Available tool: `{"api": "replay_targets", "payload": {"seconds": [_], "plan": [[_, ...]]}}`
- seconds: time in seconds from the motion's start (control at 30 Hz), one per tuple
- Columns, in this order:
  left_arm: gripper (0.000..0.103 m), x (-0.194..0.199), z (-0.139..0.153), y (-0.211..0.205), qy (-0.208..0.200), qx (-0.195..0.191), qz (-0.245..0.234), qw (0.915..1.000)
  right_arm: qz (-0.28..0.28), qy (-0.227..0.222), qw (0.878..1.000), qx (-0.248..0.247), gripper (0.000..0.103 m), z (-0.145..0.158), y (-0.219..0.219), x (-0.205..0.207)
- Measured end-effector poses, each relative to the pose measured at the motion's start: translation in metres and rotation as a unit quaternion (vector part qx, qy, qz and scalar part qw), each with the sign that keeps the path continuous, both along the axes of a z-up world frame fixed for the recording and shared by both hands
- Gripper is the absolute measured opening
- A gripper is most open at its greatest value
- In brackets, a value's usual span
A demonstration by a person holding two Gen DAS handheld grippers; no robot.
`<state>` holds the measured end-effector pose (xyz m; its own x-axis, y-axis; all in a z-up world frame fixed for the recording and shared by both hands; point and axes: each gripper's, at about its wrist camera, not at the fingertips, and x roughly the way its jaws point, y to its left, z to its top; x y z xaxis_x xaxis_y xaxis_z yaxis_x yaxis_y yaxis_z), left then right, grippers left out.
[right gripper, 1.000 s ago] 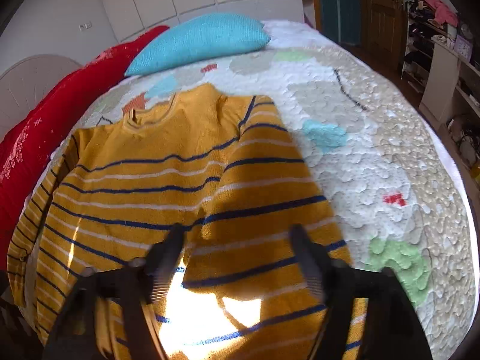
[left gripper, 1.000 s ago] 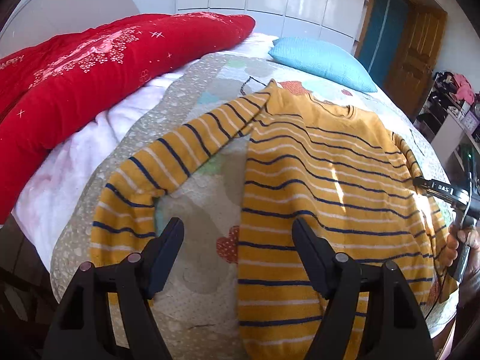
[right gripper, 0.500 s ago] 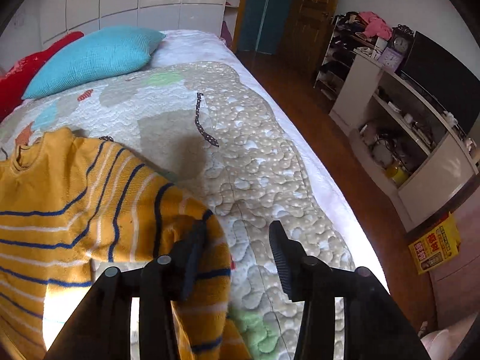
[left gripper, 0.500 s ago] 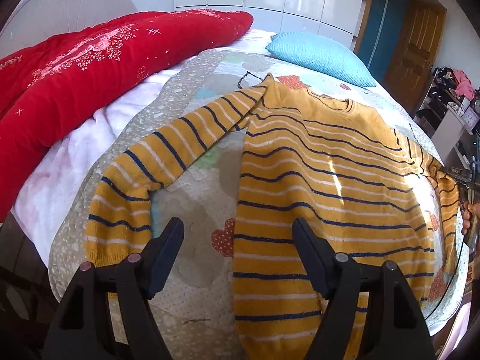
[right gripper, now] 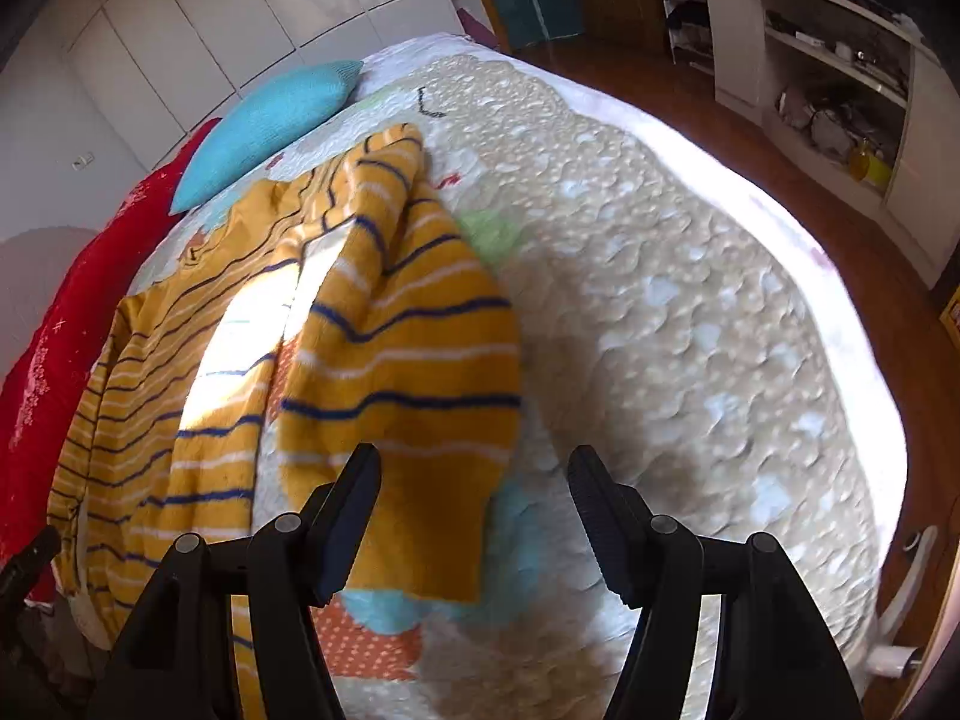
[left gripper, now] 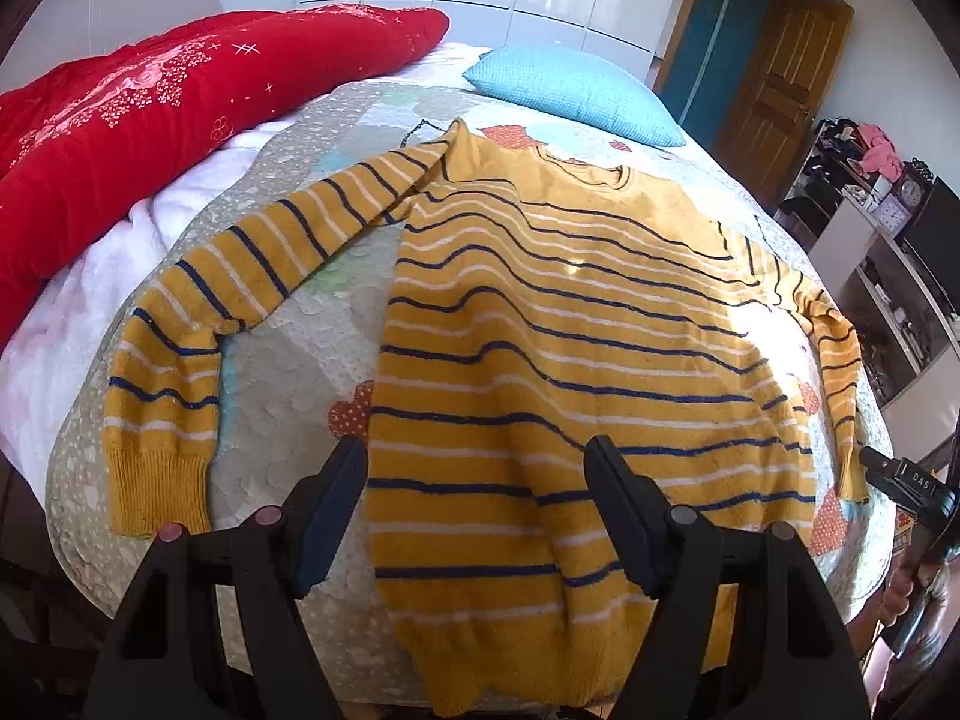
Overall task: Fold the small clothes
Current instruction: 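Move both grippers over the yellow striped sweater toward a sleeve cuff, then grasp the sleeve cuff with the right gripper and lift it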
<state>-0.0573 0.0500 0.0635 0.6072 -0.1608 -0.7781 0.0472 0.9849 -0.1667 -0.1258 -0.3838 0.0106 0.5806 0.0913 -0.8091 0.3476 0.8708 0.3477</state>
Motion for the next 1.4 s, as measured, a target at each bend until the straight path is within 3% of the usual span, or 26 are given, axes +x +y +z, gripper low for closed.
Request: {"api": "replay_targets", "payload": {"seconds": [0.13, 0.27, 0.33, 0.4, 0.43, 0.47, 0.5, 0.63, 0.77, 0.9, 1.03, 1.2, 1.3, 1.4], "plan": [[0.074, -0.014, 0.009, -0.001, -0.012, 0.0, -0.003, 0.9999, -0.018, -0.029, 0.999, -0.026, 0.074, 0.005, 0.035, -0.008], [0.075, -0.025, 0.013, 0.005, -0.017, -0.002, 0.006, 0.9998, 0.024, -0.037, 0.99, -0.133, 0.08, 0.012, 0.08, -0.016], [0.075, -0.028, 0.01, 0.01, -0.013, -0.004, 0.01, 0.9999, 0.056, -0.022, 0.978, -0.2, 0.08, 0.005, 0.098, -0.016], [0.075, -0.029, 0.007, 0.014, -0.008, -0.007, 0.011, 0.9999, 0.07, -0.012, 0.962, -0.265, 0.072, -0.004, 0.105, -0.013], [0.075, -0.029, 0.007, 0.016, -0.006, -0.007, 0.013, 0.9999, 0.08, -0.008, 0.959, -0.271, 0.047, -0.007, 0.103, -0.01], [0.075, -0.03, 0.006, 0.018, -0.005, -0.007, 0.015, 0.9999, 0.086, -0.004, 0.963, -0.257, 0.023, -0.006, 0.097, -0.006], [0.075, -0.029, 0.007, 0.02, -0.005, -0.007, 0.018, 0.9998, 0.079, -0.001, 0.966, -0.245, 0.01, 0.0, 0.086, -0.002], [0.075, -0.029, 0.009, 0.032, -0.01, -0.014, 0.033, 0.9993, -0.028, -0.039, 0.977, -0.207, 0.009, 0.051, 0.005, -0.008], [0.075, -0.027, 0.004, 0.039, -0.002, -0.026, 0.041, 0.9988, -0.152, -0.066, 0.968, -0.187, 0.009, 0.097, -0.083, -0.027], [0.075, -0.026, 0.0, 0.039, 0.007, -0.034, 0.04, 0.9986, -0.201, -0.055, 0.961, -0.179, 0.009, 0.111, -0.135, -0.024], [0.075, -0.026, 0.005, 0.039, 0.0, -0.031, 0.041, 0.9987, -0.188, -0.062, 0.96, -0.199, 0.009, 0.131, -0.14, -0.007], [0.075, -0.028, 0.007, 0.044, -0.006, -0.039, 0.045, 0.9982, -0.127, -0.103, 0.962, -0.22, 0.009, 0.155, -0.102, -0.024], [0.075, -0.027, 0.001, 0.046, 0.003, -0.042, 0.046, 0.9981, -0.082, -0.072, 0.971, -0.212, 0.011, 0.124, -0.078, -0.047], [0.075, -0.026, -0.004, 0.047, 0.013, -0.044, 0.047, 0.9979, -0.031, 0.007, 0.981, -0.191, 0.017, 0.067, -0.065, -0.07]]}}
